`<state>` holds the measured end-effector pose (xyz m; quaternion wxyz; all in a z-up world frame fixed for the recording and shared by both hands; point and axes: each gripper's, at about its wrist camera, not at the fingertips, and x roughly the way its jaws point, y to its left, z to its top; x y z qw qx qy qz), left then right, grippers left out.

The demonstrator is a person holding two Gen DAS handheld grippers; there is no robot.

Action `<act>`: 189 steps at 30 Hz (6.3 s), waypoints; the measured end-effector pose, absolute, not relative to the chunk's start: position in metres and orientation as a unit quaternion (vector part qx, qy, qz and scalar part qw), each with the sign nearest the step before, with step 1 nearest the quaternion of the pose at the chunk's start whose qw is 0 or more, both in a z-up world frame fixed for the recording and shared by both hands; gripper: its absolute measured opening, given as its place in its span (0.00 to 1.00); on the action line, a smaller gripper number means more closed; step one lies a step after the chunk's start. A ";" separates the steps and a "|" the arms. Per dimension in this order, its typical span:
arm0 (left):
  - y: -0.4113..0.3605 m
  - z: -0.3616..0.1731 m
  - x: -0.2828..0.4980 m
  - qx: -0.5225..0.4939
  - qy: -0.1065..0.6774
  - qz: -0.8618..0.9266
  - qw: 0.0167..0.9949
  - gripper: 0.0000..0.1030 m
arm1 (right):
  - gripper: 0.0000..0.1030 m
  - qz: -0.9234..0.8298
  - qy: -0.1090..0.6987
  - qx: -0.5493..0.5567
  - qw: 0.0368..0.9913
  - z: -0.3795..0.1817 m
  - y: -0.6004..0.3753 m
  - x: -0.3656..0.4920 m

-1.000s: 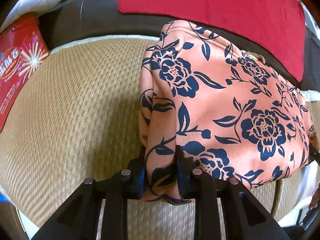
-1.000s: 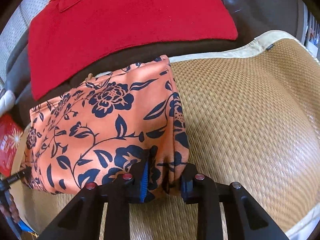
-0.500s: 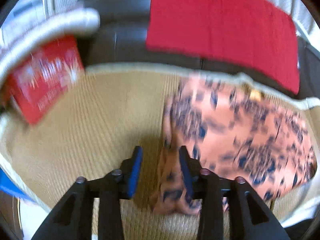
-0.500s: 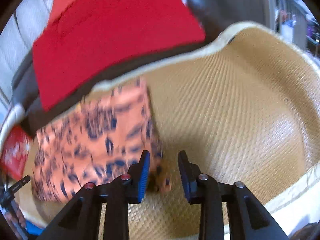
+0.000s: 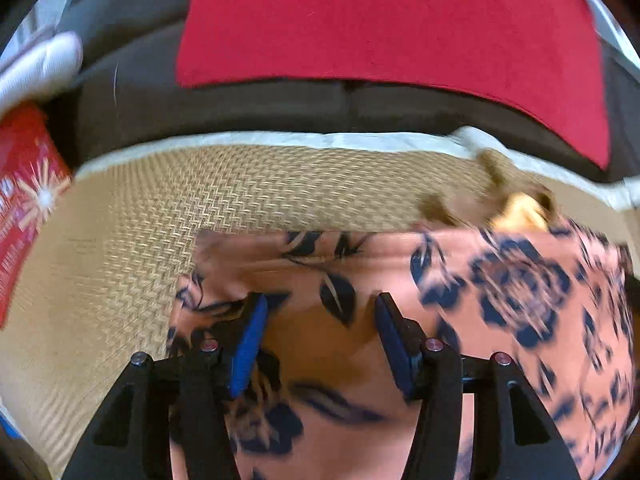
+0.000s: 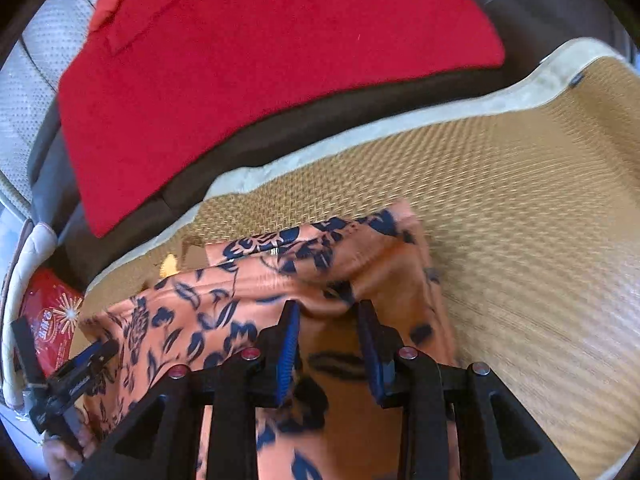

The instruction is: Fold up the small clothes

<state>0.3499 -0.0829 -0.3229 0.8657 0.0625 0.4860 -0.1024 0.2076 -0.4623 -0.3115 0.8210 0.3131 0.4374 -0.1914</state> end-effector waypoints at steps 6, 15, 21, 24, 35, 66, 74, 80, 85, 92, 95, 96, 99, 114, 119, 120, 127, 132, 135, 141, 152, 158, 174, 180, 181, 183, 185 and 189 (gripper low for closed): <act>-0.074 -0.316 0.359 0.034 0.485 -0.108 0.867 0.55 | 0.31 -0.198 0.421 0.290 0.837 -0.319 -0.462 0.226; -0.009 -0.263 0.282 -0.018 0.462 -0.096 0.881 0.55 | 0.32 -0.051 0.382 0.271 0.882 -0.270 -0.363 0.196; 0.048 -0.276 0.225 -0.092 0.473 -0.066 0.874 0.56 | 0.33 0.002 0.468 0.241 0.850 -0.300 -0.288 0.207; 0.067 -0.284 0.197 -0.142 0.491 -0.074 0.856 0.59 | 0.33 -0.014 0.484 0.235 0.843 -0.310 -0.282 0.209; 0.051 -0.335 0.191 -0.214 0.538 -0.071 0.812 0.75 | 0.33 0.043 0.410 0.278 0.868 -0.281 -0.266 0.194; -0.116 -0.215 0.225 -0.008 0.366 -0.177 0.914 0.24 | 0.21 0.079 0.395 0.478 0.780 -0.303 -0.375 0.172; -0.282 -0.224 0.212 0.097 0.377 -0.319 0.864 0.28 | 0.32 0.018 0.296 0.563 0.771 -0.300 -0.476 0.115; -0.292 -0.257 0.211 0.074 0.449 -0.399 0.796 0.46 | 0.66 0.025 0.281 0.616 0.736 -0.319 -0.497 0.102; -0.210 -0.239 0.223 0.033 0.372 -0.378 0.847 0.81 | 0.66 0.029 0.325 0.578 0.748 -0.317 -0.479 0.123; -0.162 -0.293 0.272 -0.022 0.426 -0.301 0.853 0.81 | 0.66 -0.015 0.366 0.538 0.759 -0.325 -0.453 0.149; -0.166 -0.299 0.278 -0.010 0.437 -0.306 0.846 0.81 | 0.66 -0.009 0.379 0.512 0.771 -0.320 -0.434 0.167; -0.167 -0.297 0.278 -0.005 0.432 -0.307 0.848 0.81 | 0.66 -0.010 0.391 0.486 0.781 -0.316 -0.421 0.175; -0.166 -0.298 0.281 0.003 0.427 -0.300 0.853 0.81 | 0.52 -0.035 0.416 0.417 0.807 -0.306 -0.392 0.188; -0.188 -0.296 0.245 0.035 0.399 -0.341 0.850 0.84 | 0.14 -0.167 0.301 0.357 0.868 -0.253 -0.392 0.121; -0.200 -0.321 0.245 0.072 0.437 -0.330 0.834 0.85 | 0.22 -0.191 0.402 0.432 0.784 -0.305 -0.417 0.126; -0.196 -0.320 0.247 0.066 0.441 -0.332 0.832 0.85 | 0.22 -0.192 0.392 0.427 0.792 -0.295 -0.418 0.125; -0.192 -0.324 0.249 0.050 0.451 -0.335 0.826 0.87 | 0.23 -0.177 0.329 0.348 0.860 -0.237 -0.410 0.157; -0.192 -0.321 0.257 0.049 0.453 -0.340 0.823 0.87 | 0.21 -0.145 0.461 0.397 0.781 -0.309 -0.422 0.228; -0.189 -0.312 0.255 0.053 0.450 -0.345 0.822 0.87 | 0.22 -0.123 0.480 0.413 0.764 -0.310 -0.431 0.242; -0.174 -0.293 0.247 0.070 0.415 -0.359 0.833 0.87 | 0.23 -0.029 0.448 0.380 0.809 -0.263 -0.413 0.283; -0.166 -0.308 0.256 0.080 0.446 -0.366 0.813 0.87 | 0.22 -0.016 0.472 0.411 0.780 -0.314 -0.418 0.315; -0.146 -0.289 0.261 0.027 0.437 -0.357 0.825 0.87 | 0.22 -0.039 0.407 0.375 0.832 -0.253 -0.421 0.211; -0.160 -0.294 0.235 0.100 0.423 -0.327 0.839 0.87 | 0.21 -0.124 0.448 0.309 0.830 -0.258 -0.400 0.131; -0.170 -0.290 0.229 0.134 0.399 -0.324 0.847 0.87 | 0.23 -0.169 0.468 0.300 0.814 -0.277 -0.437 0.177; -0.175 -0.293 0.233 0.140 0.396 -0.325 0.847 0.87 | 0.24 -0.168 0.497 0.298 0.798 -0.294 -0.441 0.187; -0.175 -0.294 0.231 0.152 0.389 -0.322 0.850 0.87 | 0.26 -0.172 0.494 0.295 0.800 -0.291 -0.447 0.193; -0.177 -0.294 0.228 0.166 0.380 -0.320 0.852 0.87 | 0.27 -0.174 0.506 0.284 0.796 -0.280 -0.446 0.200; -0.178 -0.294 0.223 0.177 0.370 -0.317 0.855 0.87 | 0.27 -0.132 0.483 0.244 0.830 -0.246 -0.426 0.222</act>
